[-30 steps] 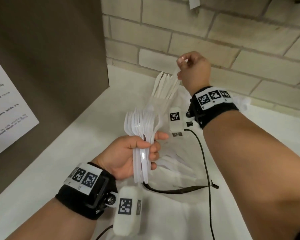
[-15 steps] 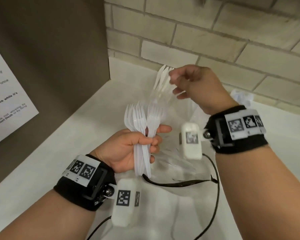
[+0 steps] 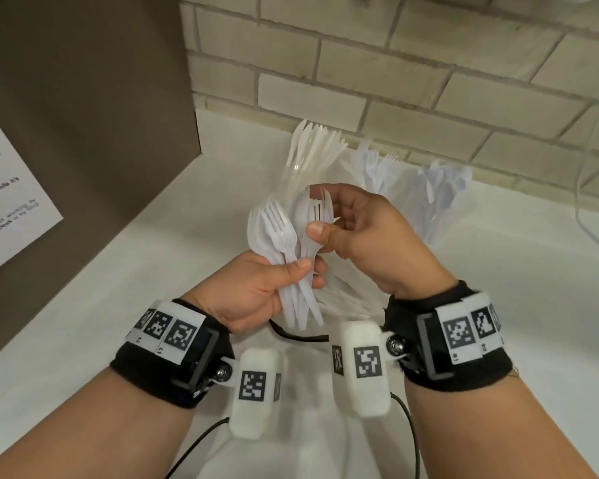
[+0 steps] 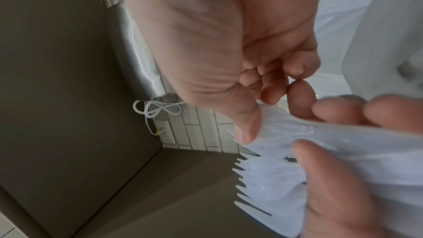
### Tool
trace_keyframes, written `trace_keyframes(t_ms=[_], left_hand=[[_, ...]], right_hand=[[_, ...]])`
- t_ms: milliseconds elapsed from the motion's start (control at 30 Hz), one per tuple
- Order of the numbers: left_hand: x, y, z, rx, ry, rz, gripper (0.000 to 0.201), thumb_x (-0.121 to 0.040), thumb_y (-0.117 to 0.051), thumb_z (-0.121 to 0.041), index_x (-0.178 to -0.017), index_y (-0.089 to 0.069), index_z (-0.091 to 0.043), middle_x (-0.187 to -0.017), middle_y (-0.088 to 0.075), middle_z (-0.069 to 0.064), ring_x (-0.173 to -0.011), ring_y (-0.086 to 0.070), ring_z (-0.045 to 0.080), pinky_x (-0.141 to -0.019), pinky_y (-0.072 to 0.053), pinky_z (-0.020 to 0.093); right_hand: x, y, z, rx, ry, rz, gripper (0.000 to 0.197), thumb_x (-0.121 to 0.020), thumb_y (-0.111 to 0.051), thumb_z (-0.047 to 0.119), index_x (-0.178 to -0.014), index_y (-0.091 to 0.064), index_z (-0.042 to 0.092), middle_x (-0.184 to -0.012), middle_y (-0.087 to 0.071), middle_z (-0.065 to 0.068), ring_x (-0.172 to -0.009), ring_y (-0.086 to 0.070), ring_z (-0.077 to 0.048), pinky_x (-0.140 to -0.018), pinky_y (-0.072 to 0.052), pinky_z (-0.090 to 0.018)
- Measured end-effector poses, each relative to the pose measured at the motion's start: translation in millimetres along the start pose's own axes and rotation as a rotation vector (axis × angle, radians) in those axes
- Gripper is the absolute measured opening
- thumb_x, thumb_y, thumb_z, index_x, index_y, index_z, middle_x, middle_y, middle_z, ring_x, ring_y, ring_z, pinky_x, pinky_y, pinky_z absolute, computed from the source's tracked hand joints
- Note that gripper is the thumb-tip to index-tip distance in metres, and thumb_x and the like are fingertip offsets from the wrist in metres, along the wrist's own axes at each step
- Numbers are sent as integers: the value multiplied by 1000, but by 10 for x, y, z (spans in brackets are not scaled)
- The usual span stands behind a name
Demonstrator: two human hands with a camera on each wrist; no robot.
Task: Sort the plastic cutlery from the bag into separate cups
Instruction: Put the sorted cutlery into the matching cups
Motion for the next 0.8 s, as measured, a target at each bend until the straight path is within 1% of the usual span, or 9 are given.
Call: trace_keyframes(t_ms=[100, 167, 300, 400, 433, 500, 567, 667, 800], left_hand=[[16, 0, -3, -23, 11, -39, 28, -80, -55, -13, -107, -63, -6, -86, -72, 9, -81, -70, 20, -77, -58, 31], [18, -9, -13, -64, 10, -58, 31, -80, -54, -17, -108, -63, -6, -89, -72, 9, -85, -70, 21, -85, -56, 36], [2, 0, -33, -131, 1, -116, 36, -90, -58, -20, -123, -59, -8, -114, -68, 15, -106, -65, 27, -101, -47, 45], [-8, -5, -31, -82, 24, -100, 36, -95, -49, -16, -130, -54, -8, -126, -62, 19, -116, -60, 30, -102, -46, 46], [-3, -1, -35, -58, 30, -105, 36, -94, -48, -15, -129, -55, -10, -124, -63, 18, -115, -62, 30, -100, -47, 46], [3, 6, -37, -24, 31, -106, 38, -89, -49, -15, -126, -57, -11, -120, -66, 17, -111, -64, 31, -96, -49, 47], [6, 2, -34, -36, 30, -112, 36, -90, -49, -16, -125, -58, -11, -119, -66, 17, -110, -64, 32, -94, -48, 47], [3, 5, -27, -67, 24, -133, 34, -96, -43, -13, -127, -55, -7, -125, -62, 21, -113, -62, 34, -98, -44, 49], [-9, -5, -23, -94, 25, -100, 36, -97, -43, -12, -132, -51, -6, -129, -59, 22, -117, -59, 37, -101, -44, 51]], right_hand=[[26, -16, -2, -46, -2, 22, 43, -91, -60, 3, -131, -53, 15, -105, -66, -8, -65, -59, -1, -57, -44, -9], [37, -16, -3, -37, 3, 18, 43, -93, -58, 5, -134, -50, 16, -110, -66, -5, -65, -59, 0, -59, -44, -10], [53, -55, 20, 144, 28, 19, 54, -83, -72, 23, -132, -51, 21, -111, -66, -2, -73, -69, -18, -70, -58, -29], [56, -49, 36, 144, 36, -4, 42, -83, -72, 19, -123, -57, 19, -103, -69, -8, -77, -71, -23, -67, -60, -41], [57, -46, 28, 106, 21, 6, 39, -86, -69, 17, -123, -56, 18, -103, -69, -9, -82, -71, -24, -66, -60, -40], [60, -45, 5, 25, -22, 34, 36, -90, -63, 10, -125, -53, 15, -105, -70, -9, -84, -72, -19, -57, -56, -28], [73, -51, 2, -57, -66, 41, 35, -92, -55, 1, -125, -52, 11, -96, -69, -7, -66, -69, -7, -46, -46, -17], [65, -66, -13, -182, -124, 7, 37, -92, -46, -6, -126, -50, 8, -76, -64, 1, -43, -57, -2, -38, -41, -16], [52, -82, -38, -238, -161, -41, 25, -97, -44, 4, -119, -54, 8, -82, -65, -7, -39, -54, -1, -36, -38, -15]])
Point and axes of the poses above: each hand's wrist, its own x-axis away from the middle knuckle, its own y-axis out of the back of the hand, z = x × y, the point moved 5 cm from there along -x, towards the middle knuckle
